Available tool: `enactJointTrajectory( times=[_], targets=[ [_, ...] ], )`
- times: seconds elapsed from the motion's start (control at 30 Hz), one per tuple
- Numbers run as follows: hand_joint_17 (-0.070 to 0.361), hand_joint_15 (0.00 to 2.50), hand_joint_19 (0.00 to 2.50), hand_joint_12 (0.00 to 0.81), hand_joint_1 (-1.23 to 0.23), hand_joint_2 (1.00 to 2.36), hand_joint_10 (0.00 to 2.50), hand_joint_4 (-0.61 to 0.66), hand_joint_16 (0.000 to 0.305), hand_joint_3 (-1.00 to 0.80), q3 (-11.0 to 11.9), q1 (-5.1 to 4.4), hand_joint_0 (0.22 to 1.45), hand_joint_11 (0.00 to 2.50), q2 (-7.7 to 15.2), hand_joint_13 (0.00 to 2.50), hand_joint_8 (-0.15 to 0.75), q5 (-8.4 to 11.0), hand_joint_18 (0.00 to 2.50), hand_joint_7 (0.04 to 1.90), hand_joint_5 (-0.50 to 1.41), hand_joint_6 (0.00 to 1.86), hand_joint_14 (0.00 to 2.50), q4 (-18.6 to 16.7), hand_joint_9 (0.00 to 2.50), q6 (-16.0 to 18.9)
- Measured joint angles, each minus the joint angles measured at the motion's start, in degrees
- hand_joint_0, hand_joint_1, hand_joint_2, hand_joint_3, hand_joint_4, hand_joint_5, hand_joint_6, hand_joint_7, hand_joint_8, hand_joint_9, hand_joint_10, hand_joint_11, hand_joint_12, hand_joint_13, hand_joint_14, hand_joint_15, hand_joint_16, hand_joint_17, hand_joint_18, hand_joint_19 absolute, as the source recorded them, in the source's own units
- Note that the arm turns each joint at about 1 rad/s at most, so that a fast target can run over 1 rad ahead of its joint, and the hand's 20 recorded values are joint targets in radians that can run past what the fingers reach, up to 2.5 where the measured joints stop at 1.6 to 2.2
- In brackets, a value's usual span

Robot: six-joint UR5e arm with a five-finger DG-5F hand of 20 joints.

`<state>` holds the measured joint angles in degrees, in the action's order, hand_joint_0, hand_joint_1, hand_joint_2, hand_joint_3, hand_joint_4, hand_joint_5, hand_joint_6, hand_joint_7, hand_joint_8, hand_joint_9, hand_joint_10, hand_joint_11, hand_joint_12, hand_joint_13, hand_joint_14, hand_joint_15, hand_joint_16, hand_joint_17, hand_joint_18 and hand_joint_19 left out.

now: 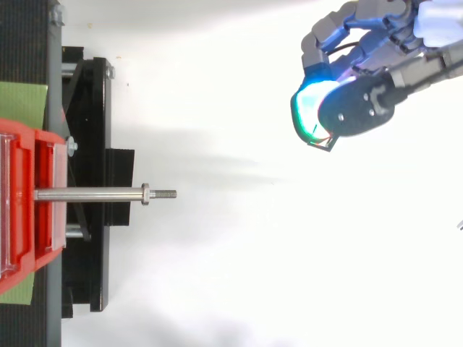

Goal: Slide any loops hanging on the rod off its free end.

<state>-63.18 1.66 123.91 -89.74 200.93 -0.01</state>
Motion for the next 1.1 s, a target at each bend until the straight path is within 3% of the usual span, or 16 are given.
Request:
enactJointTrajectory(
  times=[0.23, 0.27, 0.7, 0.97, 1.1],
  targets=[
    [0.058, 0.05, 0.29, 0.202, -0.52, 1.00, 0.00, 0.15, 0.026, -0.50, -0.2, 0.01, 0.57, 0.11, 0.0, 0.53, 0.232, 0.14, 0.45, 1.21, -0.15, 0.75, 0.00, -0.3, 0.67, 0.0],
    [0.055, 0.04, 0.29, 0.197, -0.55, 1.00, 0.00, 0.14, 0.025, -0.50, -0.4, 0.01, 0.62, 0.11, 0.0, 0.53, 0.228, 0.15, 0.44, 1.22, -0.15, 0.76, 0.00, -0.3, 0.67, 0.0],
    [0.059, 0.04, 0.26, 0.210, -0.77, 1.01, 0.00, 0.14, 0.026, -0.39, -1.8, 0.00, 0.63, 0.12, 0.0, 0.49, 0.234, 0.26, 0.41, 1.19, -0.19, 0.81, 0.00, -2.3, 0.62, 0.4],
    [0.062, 0.04, 0.26, 0.215, -0.78, 1.01, 0.00, 0.14, 0.027, -0.43, -1.9, 0.01, 0.64, 0.11, 0.0, 0.49, 0.231, 0.27, 0.41, 1.18, -0.19, 0.82, 0.00, -2.4, 0.60, 0.4],
    [0.062, 0.05, 0.28, 0.215, -0.69, 1.00, 0.00, 0.13, 0.028, -0.50, -1.9, 0.01, 0.60, 0.12, 0.0, 0.49, 0.232, 0.27, 0.42, 1.16, -0.18, 0.81, 0.00, -2.4, 0.61, 0.4]
  ],
)
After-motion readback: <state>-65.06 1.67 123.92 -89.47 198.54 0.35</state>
